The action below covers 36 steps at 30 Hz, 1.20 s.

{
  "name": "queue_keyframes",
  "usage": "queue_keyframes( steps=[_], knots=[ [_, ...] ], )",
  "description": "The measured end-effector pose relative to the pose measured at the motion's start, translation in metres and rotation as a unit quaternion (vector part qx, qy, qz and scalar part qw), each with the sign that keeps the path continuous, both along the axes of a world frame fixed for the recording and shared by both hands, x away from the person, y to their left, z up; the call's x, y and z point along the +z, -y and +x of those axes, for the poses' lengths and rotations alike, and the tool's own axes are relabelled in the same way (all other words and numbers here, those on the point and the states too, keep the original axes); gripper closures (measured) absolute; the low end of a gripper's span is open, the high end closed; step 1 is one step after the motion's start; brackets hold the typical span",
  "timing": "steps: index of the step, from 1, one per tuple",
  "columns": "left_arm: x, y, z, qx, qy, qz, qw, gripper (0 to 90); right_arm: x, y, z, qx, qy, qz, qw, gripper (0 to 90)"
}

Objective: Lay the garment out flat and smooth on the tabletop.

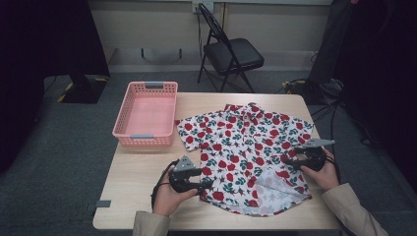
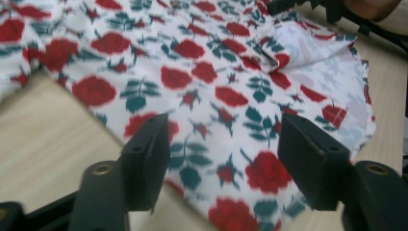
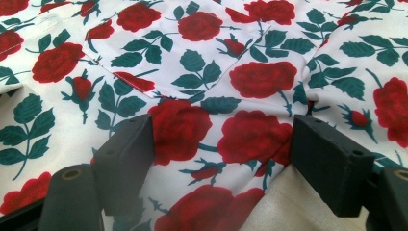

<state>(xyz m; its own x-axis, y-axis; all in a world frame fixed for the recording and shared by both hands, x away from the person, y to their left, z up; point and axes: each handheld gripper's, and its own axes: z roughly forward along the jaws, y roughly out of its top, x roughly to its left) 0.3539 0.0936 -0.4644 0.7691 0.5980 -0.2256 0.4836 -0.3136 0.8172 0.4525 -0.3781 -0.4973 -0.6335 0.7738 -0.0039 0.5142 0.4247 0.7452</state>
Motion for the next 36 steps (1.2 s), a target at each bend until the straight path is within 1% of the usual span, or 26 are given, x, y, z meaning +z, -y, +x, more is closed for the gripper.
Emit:
queue_keyframes(
  steps=[1,2,3,4,5,6,7,8,11,13,16,17,18,22,28,31,36],
  knots=[
    [0.002,0.004,0.002,-0.003,0.003,-0.002,1.0000,33.6,0.000,0.000,0.000,0.000,0.000,0.000,1.0000,23.3],
    [0.003,0.011,0.006,-0.008,0.009,0.003,0.9999,31.6,0.000,0.000,0.000,0.000,0.000,0.000,1.0000,23.3],
    [0.004,0.016,0.008,-0.013,0.009,0.004,0.9999,31.0,0.000,0.000,0.000,0.000,0.000,0.000,1.0000,23.3],
    [0.004,0.016,0.008,-0.013,0.009,0.004,0.9999,30.9,0.000,0.000,0.000,0.000,0.000,0.000,1.0000,23.3],
    [0.003,0.025,0.011,-0.020,0.009,0.006,0.9997,30.9,0.000,0.000,0.000,0.000,0.000,0.000,1.0000,23.3],
    [0.003,0.029,0.013,-0.023,0.009,0.007,0.9997,30.9,0.000,0.000,0.000,0.000,0.000,0.000,1.0000,23.3],
    [0.002,0.041,0.019,-0.030,0.006,0.003,0.9995,30.9,0.000,0.000,0.000,0.000,0.000,0.000,1.0000,23.3],
    [0.002,0.041,0.019,-0.030,0.006,0.003,0.9995,30.9,0.000,0.000,0.000,0.000,0.000,0.000,1.0000,23.3],
    [-0.001,0.061,0.027,-0.043,0.004,0.004,0.9991,30.4,0.000,0.000,0.000,0.000,0.000,0.000,1.0000,23.3],
    [-0.004,0.073,0.031,-0.052,0.006,0.011,0.9986,29.8,0.000,0.000,0.000,0.000,0.000,0.000,1.0000,23.3],
    [-0.008,0.091,0.037,-0.067,0.003,0.017,0.9976,28.7,0.000,0.000,0.000,0.000,0.000,0.000,1.0000,23.3],
    [-0.010,0.099,0.039,-0.074,0.004,0.023,0.9970,28.5,0.000,0.000,0.000,0.000,0.000,0.000,1.0000,23.3],
    [-0.010,0.099,0.039,-0.074,0.004,0.023,0.9970,28.5,0.000,0.000,0.000,0.000,0.000,0.000,1.0000,23.3],
    [-0.012,0.116,0.045,-0.080,0.005,0.026,0.9965,28.5,0.000,0.000,0.000,0.000,0.000,0.000,1.0000,23.3],
    [-0.012,0.142,0.051,-0.092,0.009,0.018,0.9955,29.2,0.000,0.000,0.000,0.000,0.000,0.000,1.0000,23.3],
    [-0.013,0.153,0.053,-0.097,0.011,0.019,0.9950,29.5,0.000,0.000,0.000,0.000,0.000,0.000,1.0000,23.3],
    [-0.015,0.168,0.058,-0.104,0.005,0.016,0.9944,30.0,0.000,0.000,0.000,0.000,0.000,0.000,1.0000,23.3]
  ],
)
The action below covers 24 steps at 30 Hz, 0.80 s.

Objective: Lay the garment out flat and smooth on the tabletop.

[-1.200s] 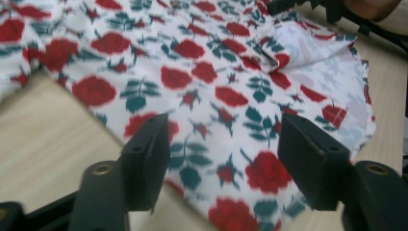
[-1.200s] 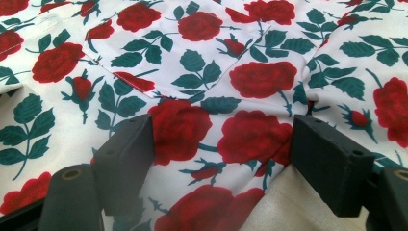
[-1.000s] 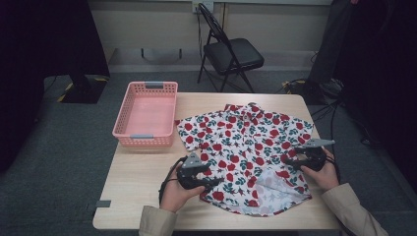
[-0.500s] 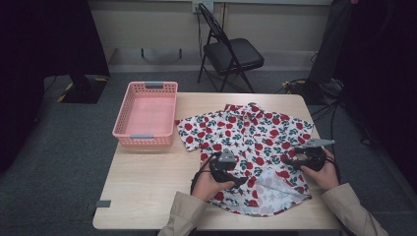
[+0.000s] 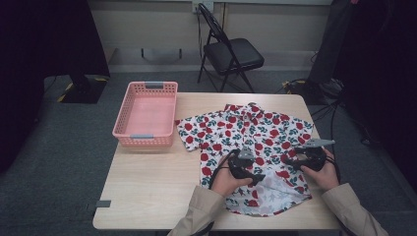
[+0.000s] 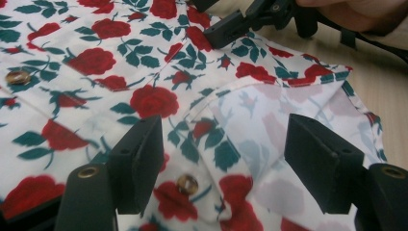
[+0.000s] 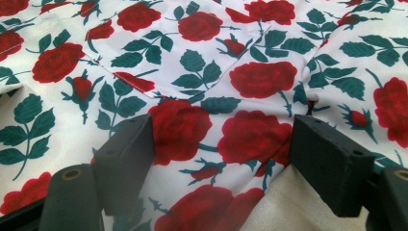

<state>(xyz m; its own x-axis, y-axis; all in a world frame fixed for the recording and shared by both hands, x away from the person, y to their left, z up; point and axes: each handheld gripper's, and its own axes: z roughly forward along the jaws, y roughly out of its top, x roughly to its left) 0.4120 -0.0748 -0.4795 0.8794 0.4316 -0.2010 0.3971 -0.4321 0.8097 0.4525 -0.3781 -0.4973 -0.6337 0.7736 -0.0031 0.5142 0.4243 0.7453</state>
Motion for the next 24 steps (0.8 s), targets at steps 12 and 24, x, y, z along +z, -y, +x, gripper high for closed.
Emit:
queue_keyframes(
  steps=[12,24],
  knots=[
    [-0.005,0.035,0.012,-0.014,-0.002,0.016,0.9998,30.9,0.000,0.000,0.000,0.000,0.000,0.000,1.0000,23.3],
    [-0.014,0.047,0.006,-0.083,0.006,0.049,0.9953,64.3,0.000,0.000,0.000,0.000,0.000,0.001,1.0000,23.3]
  ],
)
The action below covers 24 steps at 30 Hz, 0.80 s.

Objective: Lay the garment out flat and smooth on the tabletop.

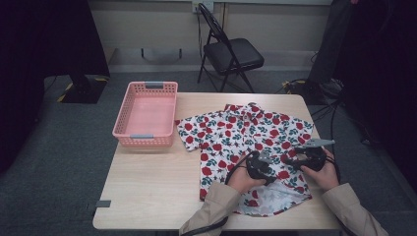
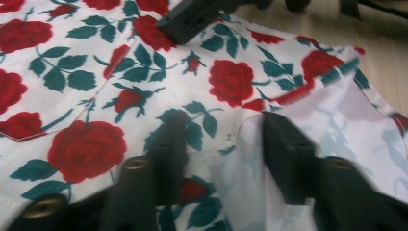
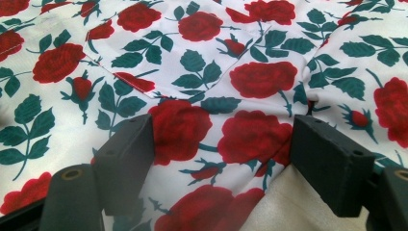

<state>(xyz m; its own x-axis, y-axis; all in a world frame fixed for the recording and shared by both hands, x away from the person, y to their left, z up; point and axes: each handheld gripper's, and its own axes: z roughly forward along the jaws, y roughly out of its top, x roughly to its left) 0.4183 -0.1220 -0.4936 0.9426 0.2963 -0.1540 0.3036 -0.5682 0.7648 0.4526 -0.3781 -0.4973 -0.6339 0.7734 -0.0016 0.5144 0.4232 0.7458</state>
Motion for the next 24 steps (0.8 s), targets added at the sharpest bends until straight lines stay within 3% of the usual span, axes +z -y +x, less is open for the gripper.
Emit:
queue_keyframes(
  steps=[1,2,6,9,20,22,23,24],
  knots=[
    [0.000,0.000,-0.001,-0.004,0.001,0.002,1.0000,66.3,0.000,0.000,0.000,0.000,0.000,0.000,1.0000,23.3],
    [0.001,0.000,-0.002,-0.012,0.004,0.006,0.9999,75.3,0.000,0.000,0.000,0.000,0.000,0.000,1.0000,23.3],
    [0.003,-0.002,-0.006,-0.022,-0.013,0.009,0.9996,85.5,0.000,0.000,0.000,0.000,0.000,0.000,1.0000,23.4],
    [0.003,-0.006,-0.012,-0.028,-0.023,-0.003,0.9993,86.2,0.000,0.000,0.000,0.000,0.000,0.000,1.0000,23.3],
    [0.012,-0.030,-0.034,-0.030,-0.034,-0.029,0.9985,74.2,0.000,0.000,0.000,0.000,0.000,0.000,1.0000,23.3],
    [0.012,-0.037,-0.036,-0.022,-0.021,-0.036,0.9989,64.9,0.000,0.000,0.000,0.000,-0.001,0.000,1.0000,23.3],
    [0.013,-0.040,-0.036,-0.015,-0.016,-0.040,0.9989,53.1,0.000,0.000,0.000,0.000,0.000,0.000,1.0000,23.3],
    [0.013,-0.043,-0.036,-0.006,-0.014,-0.044,0.9989,53.1,0.000,0.000,0.000,0.000,0.000,0.000,1.0000,23.3]
  ],
)
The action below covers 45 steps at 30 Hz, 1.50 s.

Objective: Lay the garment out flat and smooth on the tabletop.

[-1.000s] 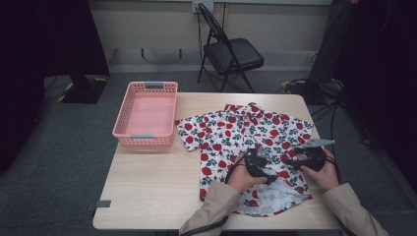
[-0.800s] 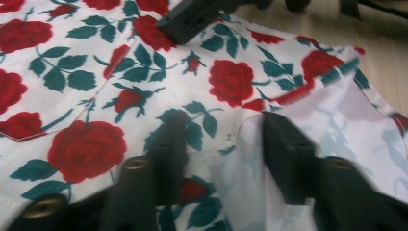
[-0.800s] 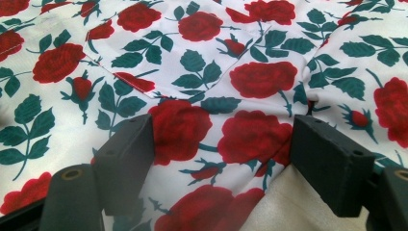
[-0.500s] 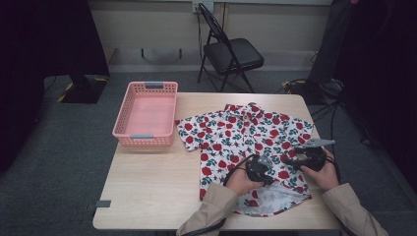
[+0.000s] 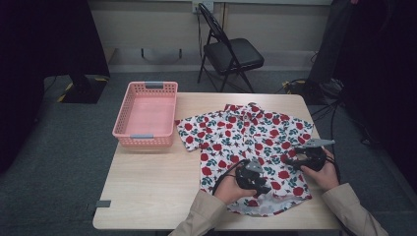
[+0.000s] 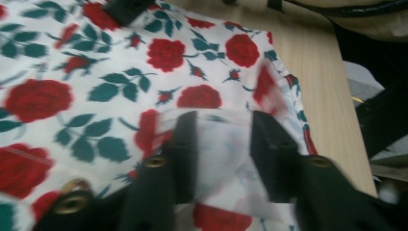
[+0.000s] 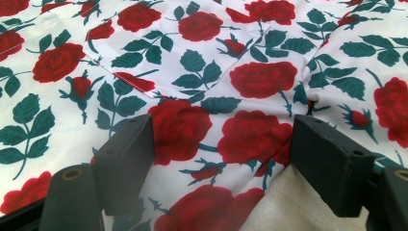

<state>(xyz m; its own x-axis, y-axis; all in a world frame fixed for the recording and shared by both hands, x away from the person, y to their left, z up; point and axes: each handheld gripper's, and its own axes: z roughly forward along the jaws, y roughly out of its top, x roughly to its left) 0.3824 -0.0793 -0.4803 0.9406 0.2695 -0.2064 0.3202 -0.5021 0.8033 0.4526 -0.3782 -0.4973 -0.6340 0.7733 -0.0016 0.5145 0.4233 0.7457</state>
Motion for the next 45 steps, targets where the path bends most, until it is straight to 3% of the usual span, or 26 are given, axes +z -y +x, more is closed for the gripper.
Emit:
queue_keyframes(
  steps=[1,2,4,5,12,14,21,45],
  knots=[
    [0.001,-0.003,0.000,0.010,-0.001,-0.003,0.9999,42.4,0.000,0.000,0.000,0.000,0.000,0.000,1.0000,23.3],
    [0.001,-0.006,0.001,0.018,0.001,-0.005,0.9998,42.4,0.000,0.000,0.000,0.000,0.000,0.000,1.0000,23.3],
    [0.003,-0.011,0.002,0.031,0.009,-0.007,0.9995,32.7,0.000,0.000,0.000,0.000,0.000,0.000,1.0000,23.3],
    [0.005,-0.015,0.003,0.042,0.010,-0.008,0.9990,30.1,0.000,0.000,0.000,0.000,0.000,0.000,1.0000,23.3],
    [0.009,-0.021,0.003,0.042,0.022,-0.004,0.9989,21.1,0.000,0.000,0.000,0.000,0.000,0.000,1.0000,23.3],
    [0.010,-0.022,0.002,0.040,0.031,0.001,0.9987,21.0,0.000,0.000,0.000,0.000,0.000,0.000,1.0000,23.3],
    [0.007,-0.027,0.002,0.045,0.029,0.023,0.9983,19.6,0.000,0.000,0.000,0.000,0.000,0.000,1.0000,23.3],
    [0.007,-0.058,0.000,0.061,0.035,0.030,0.9971,17.4,0.000,0.000,0.000,0.000,0.000,-0.001,1.0000,23.3]
  ],
)
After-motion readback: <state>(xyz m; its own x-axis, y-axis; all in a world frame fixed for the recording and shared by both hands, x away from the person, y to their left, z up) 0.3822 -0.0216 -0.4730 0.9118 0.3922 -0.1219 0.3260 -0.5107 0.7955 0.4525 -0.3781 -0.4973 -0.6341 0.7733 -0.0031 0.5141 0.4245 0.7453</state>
